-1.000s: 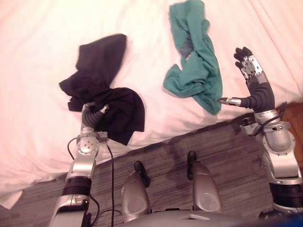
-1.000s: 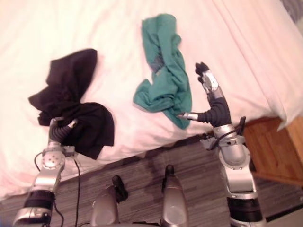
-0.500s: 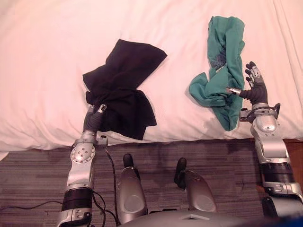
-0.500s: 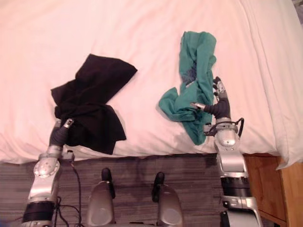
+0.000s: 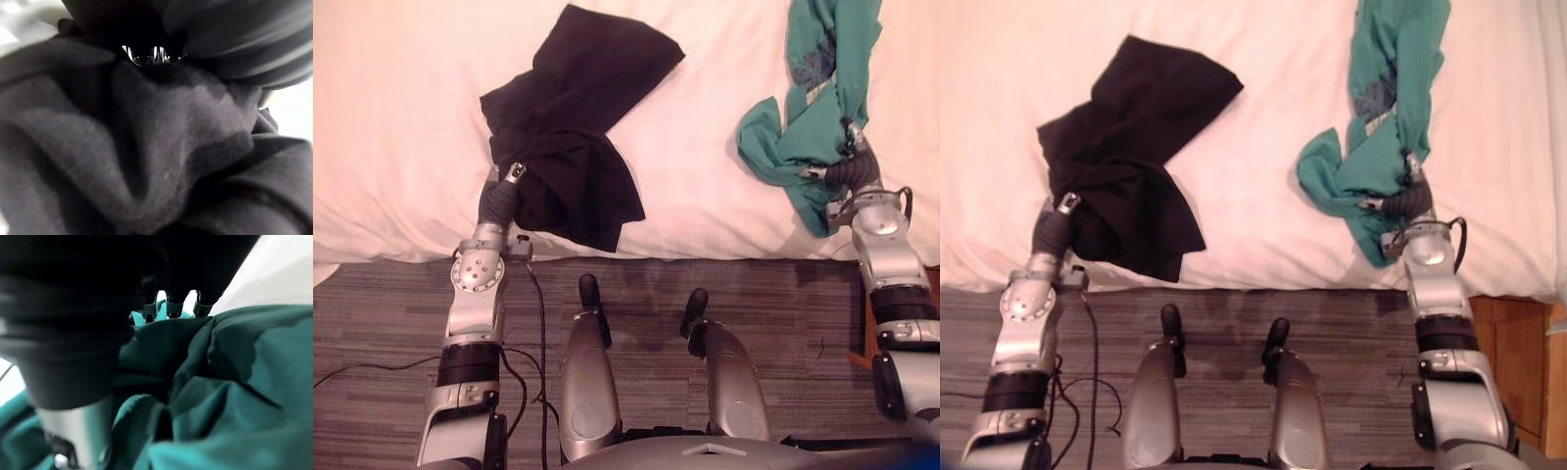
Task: Tidy the bed and pick cloth on bed and put in laundry
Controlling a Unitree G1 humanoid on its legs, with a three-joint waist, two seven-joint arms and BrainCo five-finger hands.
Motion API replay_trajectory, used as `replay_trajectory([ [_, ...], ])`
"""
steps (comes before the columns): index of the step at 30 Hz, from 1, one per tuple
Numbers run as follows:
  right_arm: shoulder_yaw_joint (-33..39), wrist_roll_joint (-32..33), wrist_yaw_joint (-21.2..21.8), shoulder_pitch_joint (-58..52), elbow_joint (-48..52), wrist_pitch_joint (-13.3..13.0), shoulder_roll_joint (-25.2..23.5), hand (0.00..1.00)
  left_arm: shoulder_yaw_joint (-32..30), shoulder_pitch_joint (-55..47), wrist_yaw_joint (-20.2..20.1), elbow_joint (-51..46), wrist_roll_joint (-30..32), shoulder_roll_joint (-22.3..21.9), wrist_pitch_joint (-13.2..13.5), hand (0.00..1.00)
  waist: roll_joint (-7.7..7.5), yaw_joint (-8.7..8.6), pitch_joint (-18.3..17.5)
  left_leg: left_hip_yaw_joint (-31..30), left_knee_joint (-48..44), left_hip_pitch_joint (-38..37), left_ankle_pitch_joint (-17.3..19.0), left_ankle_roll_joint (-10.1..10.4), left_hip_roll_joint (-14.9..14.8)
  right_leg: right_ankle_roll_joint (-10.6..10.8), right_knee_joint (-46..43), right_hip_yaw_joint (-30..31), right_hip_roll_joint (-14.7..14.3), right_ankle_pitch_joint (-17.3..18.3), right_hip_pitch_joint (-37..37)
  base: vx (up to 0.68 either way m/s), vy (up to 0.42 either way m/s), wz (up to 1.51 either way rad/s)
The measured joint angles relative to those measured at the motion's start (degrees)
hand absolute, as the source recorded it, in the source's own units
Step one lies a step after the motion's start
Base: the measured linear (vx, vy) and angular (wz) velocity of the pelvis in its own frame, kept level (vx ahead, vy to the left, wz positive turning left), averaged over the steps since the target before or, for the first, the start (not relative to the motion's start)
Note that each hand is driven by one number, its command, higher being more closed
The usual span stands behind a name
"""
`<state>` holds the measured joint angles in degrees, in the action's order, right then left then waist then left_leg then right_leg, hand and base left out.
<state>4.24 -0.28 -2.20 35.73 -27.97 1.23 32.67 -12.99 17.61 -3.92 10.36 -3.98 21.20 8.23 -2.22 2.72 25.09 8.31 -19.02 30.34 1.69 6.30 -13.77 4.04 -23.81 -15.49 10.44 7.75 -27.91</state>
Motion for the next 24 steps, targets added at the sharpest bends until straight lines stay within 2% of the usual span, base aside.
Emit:
replay_trajectory([
  [4,0.1,-4.3,1.3,1.9,-0.1,-0.3,-0.2,1.0,-0.1,2.6,2.0,0.1,0.0,-0.1,0.4,1.0,0.0,-0.04,0.0,0.0,1.3,2.4,-1.9,0.3,0.0,0.1,-2.0,-0.5,0.5,0.7,-3.8,-0.1,-0.032,0.05],
  [7,0.1,-4.8,1.3,4.5,-2.6,-0.6,0.0,1.0,-0.2,5.5,4.4,2.6,0.0,-0.6,1.2,1.0,-0.04,0.01,0.0,0.1,3.6,2.7,-4.0,0.7,-0.7,-0.6,-1.8,-1.1,0.2,0.2,-4.8,-0.07,-0.047,0.01],
  [11,-0.7,-2.6,-0.6,5.2,-5.0,-3.8,-1.4,1.0,-0.5,7.7,7.8,4.8,0.1,-1.4,2.3,1.0,-0.64,0.67,-0.5,0.4,6.9,1.9,-6.5,1.5,-2.5,-1.8,0.2,-2.0,-1.9,-1.1,-4.8,-0.02,-0.082,-0.09],
  [14,-2.5,4.0,-4.9,4.6,-8.3,-7.8,-5.3,1.0,-0.4,8.9,11.6,8.5,0.4,-3.0,2.5,1.0,-1.06,0.74,-1.2,0.8,10.2,-1.5,-8.6,1.8,-3.2,-2.5,1.5,-2.5,-3.0,-1.6,-2.5,0.04,-0.083,-0.03],
  [15,-3.0,5.4,-5.2,4.0,-8.9,-8.8,-6.3,1.0,-0.3,8.9,12.2,9.6,0.7,-3.2,2.5,1.0,-1.1,0.71,-1.9,0.8,10.6,-1.8,-8.9,2.1,-3.3,-2.6,1.8,-2.5,-3.2,-1.7,-2.2,0.08,-0.066,-0.04],
  [19,-5.2,16.9,-6.5,-1.9,-10.3,-16.2,-14.7,1.0,3.3,9.2,18.1,16.6,1.2,-4.0,2.1,1.0,-1.04,0.1,-3.6,1.7,12.9,-7.4,-9.3,2.3,-3.3,-2.4,4.2,-2.2,-4.1,-1.9,3.1,0.1,-0.036,-0.02],
  [20,-5.2,18.4,-6.6,-2.9,-9.8,-17.0,-15.9,1.0,3.8,9.1,18.8,17.0,1.2,-4.0,1.9,1.0,-1.12,0.09,-3.6,2.1,13.3,-8.3,-9.3,2.3,-3.2,-2.2,4.6,-1.8,-4.2,-2.0,3.7,0.09,0.011,-0.13],
  [22,-5.2,24.0,-5.6,-6.7,-7.8,-19.7,-19.7,1.0,5.3,7.7,21.2,17.2,1.1,-4.1,0.4,1.0,-1.26,0.09,-3.5,3.9,15.4,-12.0,-9.3,2.3,-2.8,-1.8,6.1,-0.5,-4.3,-2.6,6.3,0.09,0.04,-0.27],
  [23,-5.2,29.1,-2.9,-10.8,-5.3,-21.3,-22.8,1.0,6.8,5.6,22.9,17.2,1.0,-4.2,-0.7,1.0,-1.26,-0.12,-3.5,5.6,17.1,-15.6,-9.5,2.2,-2.0,-1.3,7.0,0.7,-3.9,-3.0,8.5,0.11,0.051,-0.28],
  [24,-5.4,30.4,-1.7,-12.7,-4.2,-21.7,-23.7,1.0,7.4,4.8,23.2,17.2,0.9,-4.3,-1.1,1.0,-1.24,-0.32,-3.6,6.0,17.4,-16.8,-9.4,2.0,-1.6,-1.2,7.3,1.0,-3.6,-3.0,9.5,0.1,0.06,-0.31],
])
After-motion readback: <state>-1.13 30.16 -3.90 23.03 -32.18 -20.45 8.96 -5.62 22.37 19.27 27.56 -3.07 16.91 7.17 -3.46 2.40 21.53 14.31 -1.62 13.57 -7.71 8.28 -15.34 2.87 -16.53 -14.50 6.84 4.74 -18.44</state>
